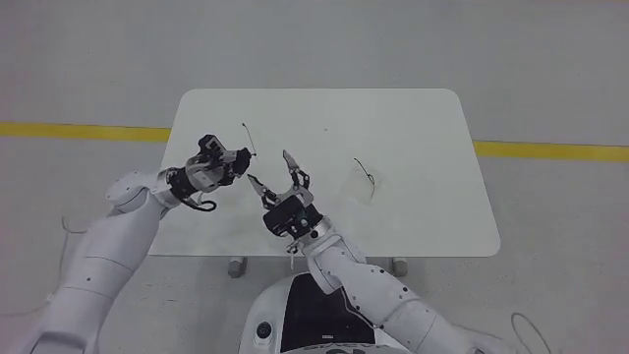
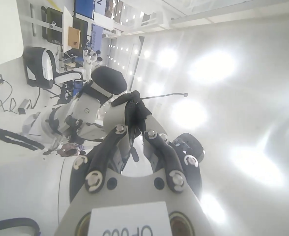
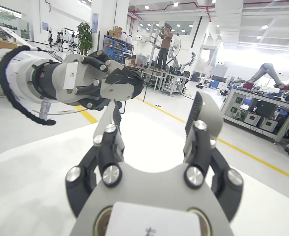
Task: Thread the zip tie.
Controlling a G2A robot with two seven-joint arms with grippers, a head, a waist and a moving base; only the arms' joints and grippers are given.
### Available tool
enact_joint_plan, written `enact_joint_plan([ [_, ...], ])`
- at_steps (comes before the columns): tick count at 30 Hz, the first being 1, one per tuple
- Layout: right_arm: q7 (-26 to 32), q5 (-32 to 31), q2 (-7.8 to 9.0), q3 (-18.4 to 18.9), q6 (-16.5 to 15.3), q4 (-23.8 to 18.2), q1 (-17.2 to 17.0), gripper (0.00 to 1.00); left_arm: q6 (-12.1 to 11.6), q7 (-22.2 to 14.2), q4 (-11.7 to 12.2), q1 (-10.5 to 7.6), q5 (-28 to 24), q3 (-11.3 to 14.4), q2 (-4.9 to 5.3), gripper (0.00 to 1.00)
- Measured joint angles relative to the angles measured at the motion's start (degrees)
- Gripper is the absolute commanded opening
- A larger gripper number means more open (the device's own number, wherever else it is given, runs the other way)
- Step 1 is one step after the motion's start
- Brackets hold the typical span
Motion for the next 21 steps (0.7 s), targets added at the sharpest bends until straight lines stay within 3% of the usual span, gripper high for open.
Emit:
enact_joint_plan([
  [2, -0.17, 0.00, -0.01, -0.13, 0.00, 0.02, 0.09, 0.26, 0.07, -0.04, -0.21, 0.22, 0.26, -0.05, 0.02, 0.00],
  [8, 0.07, 0.00, -0.02, -0.51, 0.00, 0.28, 0.38, 0.25, 0.30, -0.03, -0.79, 0.66, 0.71, -0.25, 0.05, 0.00],
  [21, 0.41, 0.00, -0.28, -0.90, 0.00, 0.54, 0.66, 0.07, 0.62, 0.13, -1.45, 1.31, 1.73, -0.51, 0.09, 0.00],
])
